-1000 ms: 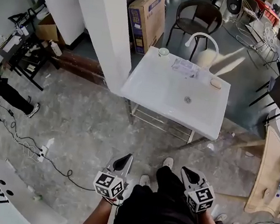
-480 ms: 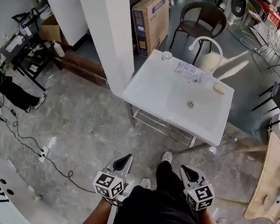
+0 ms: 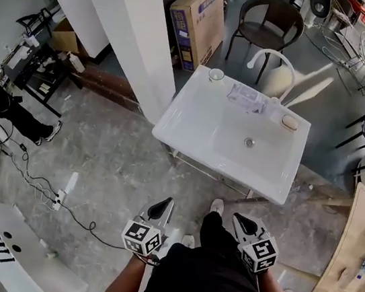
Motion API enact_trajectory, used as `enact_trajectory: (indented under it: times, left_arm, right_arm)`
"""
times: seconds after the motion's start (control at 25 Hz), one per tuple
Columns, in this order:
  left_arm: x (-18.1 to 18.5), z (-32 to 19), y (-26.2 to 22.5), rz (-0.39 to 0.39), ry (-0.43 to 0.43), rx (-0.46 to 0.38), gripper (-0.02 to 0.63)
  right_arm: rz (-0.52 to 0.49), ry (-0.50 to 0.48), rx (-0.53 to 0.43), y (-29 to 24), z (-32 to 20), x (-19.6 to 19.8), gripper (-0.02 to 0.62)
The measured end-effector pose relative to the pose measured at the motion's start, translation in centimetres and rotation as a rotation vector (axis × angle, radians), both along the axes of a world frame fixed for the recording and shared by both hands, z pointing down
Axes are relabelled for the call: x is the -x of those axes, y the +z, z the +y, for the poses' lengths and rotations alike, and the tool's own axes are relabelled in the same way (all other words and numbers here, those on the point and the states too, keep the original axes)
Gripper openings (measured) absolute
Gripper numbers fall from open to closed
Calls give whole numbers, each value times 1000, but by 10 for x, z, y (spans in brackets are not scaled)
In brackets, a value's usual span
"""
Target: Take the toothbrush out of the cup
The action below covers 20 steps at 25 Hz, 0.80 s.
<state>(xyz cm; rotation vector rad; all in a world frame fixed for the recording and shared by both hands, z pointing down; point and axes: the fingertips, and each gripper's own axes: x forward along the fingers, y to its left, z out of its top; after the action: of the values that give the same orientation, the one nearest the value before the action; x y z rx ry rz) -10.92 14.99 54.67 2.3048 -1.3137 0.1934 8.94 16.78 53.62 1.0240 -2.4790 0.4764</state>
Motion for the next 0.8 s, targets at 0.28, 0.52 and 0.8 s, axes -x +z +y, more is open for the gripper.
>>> enact_trajectory:
  times: [0.28,0.52,0.8]
  left_arm:
    - [-31,-64,-17,-24,-4,-10,8]
    - [-55,-103,-26,-58,9,-7,8]
    - [-82,-144,-30,-71,0,-2,9]
  right_arm:
    - [-26,-32,8,-4,-63,-22,12]
    - [-67,-34,21,-2,-100,-42,12]
    - [-88,-46,21,2,-145,-67,12]
